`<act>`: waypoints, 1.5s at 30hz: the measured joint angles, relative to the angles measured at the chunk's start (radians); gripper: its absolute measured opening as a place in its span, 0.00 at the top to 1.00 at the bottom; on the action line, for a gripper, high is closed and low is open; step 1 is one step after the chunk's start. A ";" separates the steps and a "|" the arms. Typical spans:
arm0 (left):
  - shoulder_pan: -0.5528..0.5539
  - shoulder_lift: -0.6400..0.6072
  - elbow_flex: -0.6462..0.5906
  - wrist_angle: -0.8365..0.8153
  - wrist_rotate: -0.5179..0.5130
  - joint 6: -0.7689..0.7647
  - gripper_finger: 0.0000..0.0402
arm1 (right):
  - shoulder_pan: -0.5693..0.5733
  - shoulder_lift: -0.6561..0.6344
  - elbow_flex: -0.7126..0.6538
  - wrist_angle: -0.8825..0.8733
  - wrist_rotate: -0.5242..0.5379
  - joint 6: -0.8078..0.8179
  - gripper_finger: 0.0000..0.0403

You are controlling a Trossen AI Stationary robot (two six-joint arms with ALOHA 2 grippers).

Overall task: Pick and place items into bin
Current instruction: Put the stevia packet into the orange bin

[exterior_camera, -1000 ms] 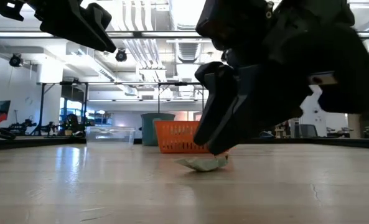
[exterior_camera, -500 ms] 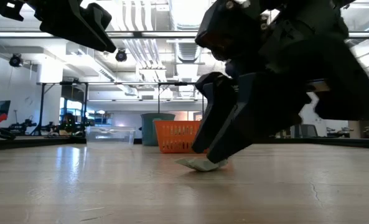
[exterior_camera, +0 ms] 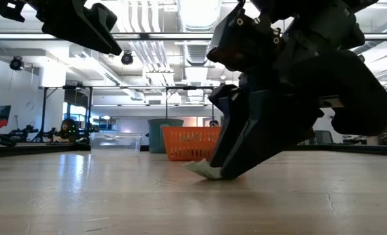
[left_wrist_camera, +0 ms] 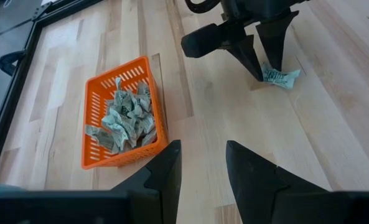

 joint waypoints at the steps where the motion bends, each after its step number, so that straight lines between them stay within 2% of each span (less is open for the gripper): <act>1: 0.000 0.000 0.000 0.000 0.000 0.000 0.73 | 0.000 0.000 0.000 0.000 0.000 -0.001 0.72; 12: 0.000 0.000 0.000 0.000 0.000 0.000 0.73 | 0.000 -0.002 0.002 -0.005 0.003 -0.078 0.96; 30: 0.000 0.000 0.000 0.003 0.000 0.001 0.73 | 0.005 -0.096 0.012 -0.065 0.009 -0.102 0.98; 34: 0.000 0.000 0.000 0.005 0.000 0.001 0.73 | 0.006 -0.138 0.012 -0.073 0.122 -0.138 0.98; 41: 0.000 0.000 0.000 0.006 0.000 0.010 0.73 | -0.025 -0.191 0.013 -0.080 0.473 -0.249 0.98; 45: 0.000 0.000 0.000 0.026 -0.001 0.059 0.73 | -0.065 -0.226 0.013 -0.083 0.514 -0.315 0.98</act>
